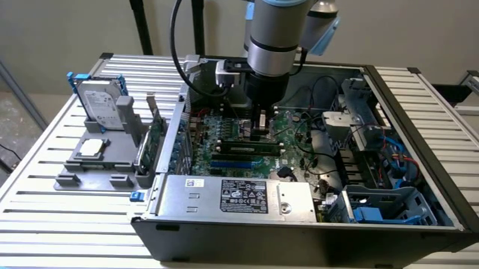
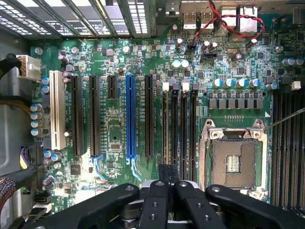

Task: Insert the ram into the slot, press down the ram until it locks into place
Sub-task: 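Press down the ram until it locks into place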

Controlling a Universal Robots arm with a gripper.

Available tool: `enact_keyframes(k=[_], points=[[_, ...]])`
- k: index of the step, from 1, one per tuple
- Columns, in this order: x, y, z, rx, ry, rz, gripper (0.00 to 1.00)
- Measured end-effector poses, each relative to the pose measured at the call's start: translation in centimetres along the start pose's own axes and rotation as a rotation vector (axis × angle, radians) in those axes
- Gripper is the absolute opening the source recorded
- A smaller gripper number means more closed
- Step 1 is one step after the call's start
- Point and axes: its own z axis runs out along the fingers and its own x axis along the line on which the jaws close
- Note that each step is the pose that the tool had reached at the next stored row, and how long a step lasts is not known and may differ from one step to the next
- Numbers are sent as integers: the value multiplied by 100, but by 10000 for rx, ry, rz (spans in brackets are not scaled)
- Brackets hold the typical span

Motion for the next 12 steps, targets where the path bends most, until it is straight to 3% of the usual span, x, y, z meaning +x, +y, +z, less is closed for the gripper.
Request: enact_keyframes(k=[9, 12], points=[[-2, 2, 4, 1, 0, 2, 11], [-6, 9, 49, 1, 1, 0, 11]])
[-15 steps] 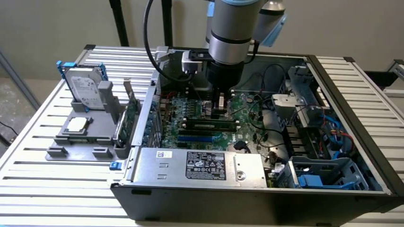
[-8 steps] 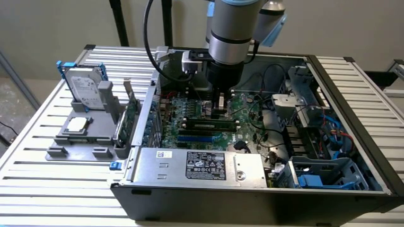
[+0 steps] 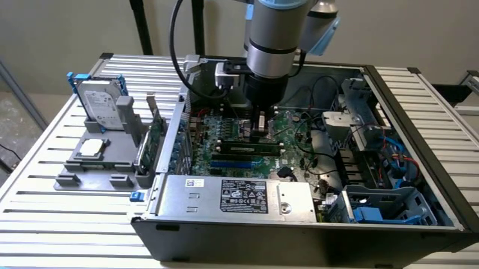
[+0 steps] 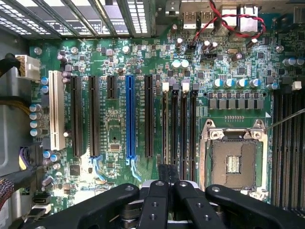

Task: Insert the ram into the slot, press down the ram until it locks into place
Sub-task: 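Press down the ram until it locks into place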

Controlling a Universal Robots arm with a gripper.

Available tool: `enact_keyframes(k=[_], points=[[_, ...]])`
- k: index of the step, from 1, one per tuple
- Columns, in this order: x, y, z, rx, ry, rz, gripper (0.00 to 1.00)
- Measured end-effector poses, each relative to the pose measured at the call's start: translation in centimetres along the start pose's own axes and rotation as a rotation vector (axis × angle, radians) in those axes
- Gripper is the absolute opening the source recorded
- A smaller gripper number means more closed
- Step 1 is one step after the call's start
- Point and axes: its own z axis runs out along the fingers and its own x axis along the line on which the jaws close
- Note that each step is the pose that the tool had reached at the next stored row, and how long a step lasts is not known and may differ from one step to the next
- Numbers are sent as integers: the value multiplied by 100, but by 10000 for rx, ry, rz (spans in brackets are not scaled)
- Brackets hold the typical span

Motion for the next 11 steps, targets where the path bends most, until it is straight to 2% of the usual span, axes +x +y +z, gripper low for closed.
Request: enact_keyframes(k=[8, 11], points=[[-10, 16, 147, 1, 2, -1, 11], [-10, 17, 194, -4, 27, 1, 11]])
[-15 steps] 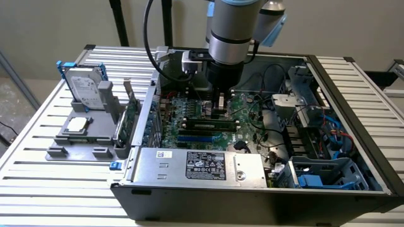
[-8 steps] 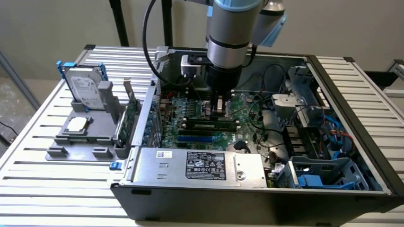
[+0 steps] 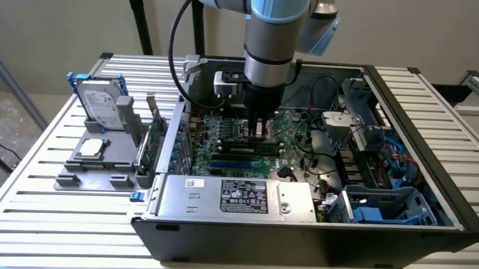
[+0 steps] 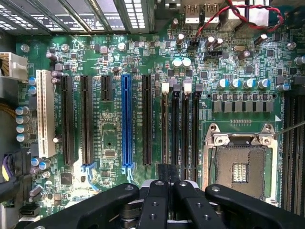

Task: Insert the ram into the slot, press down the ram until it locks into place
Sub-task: 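Press down the ram until it locks into place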

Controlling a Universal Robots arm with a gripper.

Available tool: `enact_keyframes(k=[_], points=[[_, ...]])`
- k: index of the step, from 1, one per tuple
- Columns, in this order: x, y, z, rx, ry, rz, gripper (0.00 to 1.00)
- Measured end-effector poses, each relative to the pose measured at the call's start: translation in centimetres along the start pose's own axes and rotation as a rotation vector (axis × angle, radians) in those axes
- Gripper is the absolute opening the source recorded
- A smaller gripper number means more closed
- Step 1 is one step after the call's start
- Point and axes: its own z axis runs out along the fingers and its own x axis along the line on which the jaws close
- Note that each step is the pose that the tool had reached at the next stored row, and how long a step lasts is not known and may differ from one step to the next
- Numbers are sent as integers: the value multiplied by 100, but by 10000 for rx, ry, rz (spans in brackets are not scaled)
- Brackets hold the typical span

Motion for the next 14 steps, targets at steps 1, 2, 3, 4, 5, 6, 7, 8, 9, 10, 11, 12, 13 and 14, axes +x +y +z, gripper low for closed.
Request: enact_keyframes(k=[1, 2, 3, 4, 5, 6, 7, 8, 9, 10, 11, 12, 13, 14], points=[[-1, 0, 8, 1, 0, 0, 11], [-1, -1, 9, 1, -1, 0, 11], [-2, -1, -9, 2, -15, -1, 11], [0, 0, -52, -9, -21, 0, 11], [2, 1, -101, -19, -9, 2, 11], [5, 1, -145, -23, -9, -1, 11], [7, -1, -190, -27, -8, -2, 11], [10, -6, -236, -33, -8, -8, 11], [14, -14, -281, -39, -6, -17, 11], [18, -31, -329, -48, -6, -30, 11], [22, -47, -364, -58, -4, -43, 11], [25, -61, -382, -64, -4, -57, 11], [26, -63, -383, -64, -5, -66, 11], [26, -63, -383, -65, -6, -66, 11]])
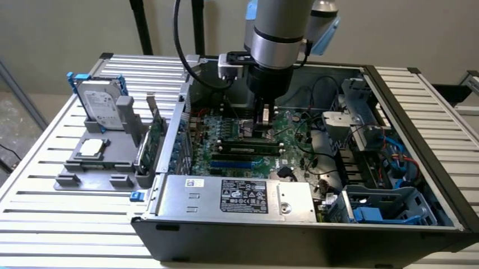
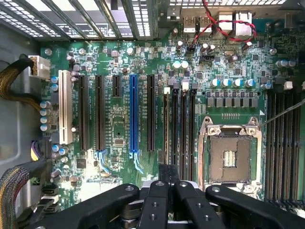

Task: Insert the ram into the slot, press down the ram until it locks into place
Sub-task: 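Press down the ram until it locks into place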

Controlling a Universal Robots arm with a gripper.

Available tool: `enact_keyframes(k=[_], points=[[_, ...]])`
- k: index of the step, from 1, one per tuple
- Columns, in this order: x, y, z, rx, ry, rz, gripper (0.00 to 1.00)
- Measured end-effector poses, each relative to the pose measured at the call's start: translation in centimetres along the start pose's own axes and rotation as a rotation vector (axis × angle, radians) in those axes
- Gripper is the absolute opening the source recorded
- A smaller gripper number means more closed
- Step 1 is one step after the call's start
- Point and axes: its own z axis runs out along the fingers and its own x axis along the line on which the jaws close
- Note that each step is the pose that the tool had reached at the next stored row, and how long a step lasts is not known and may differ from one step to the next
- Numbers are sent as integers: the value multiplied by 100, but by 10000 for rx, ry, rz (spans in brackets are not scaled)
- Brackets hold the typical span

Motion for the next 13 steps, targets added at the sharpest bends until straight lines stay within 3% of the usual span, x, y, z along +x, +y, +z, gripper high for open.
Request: enact_keyframes(k=[13], points=[[0, 0, -1, -1, 1, -2, 11]])
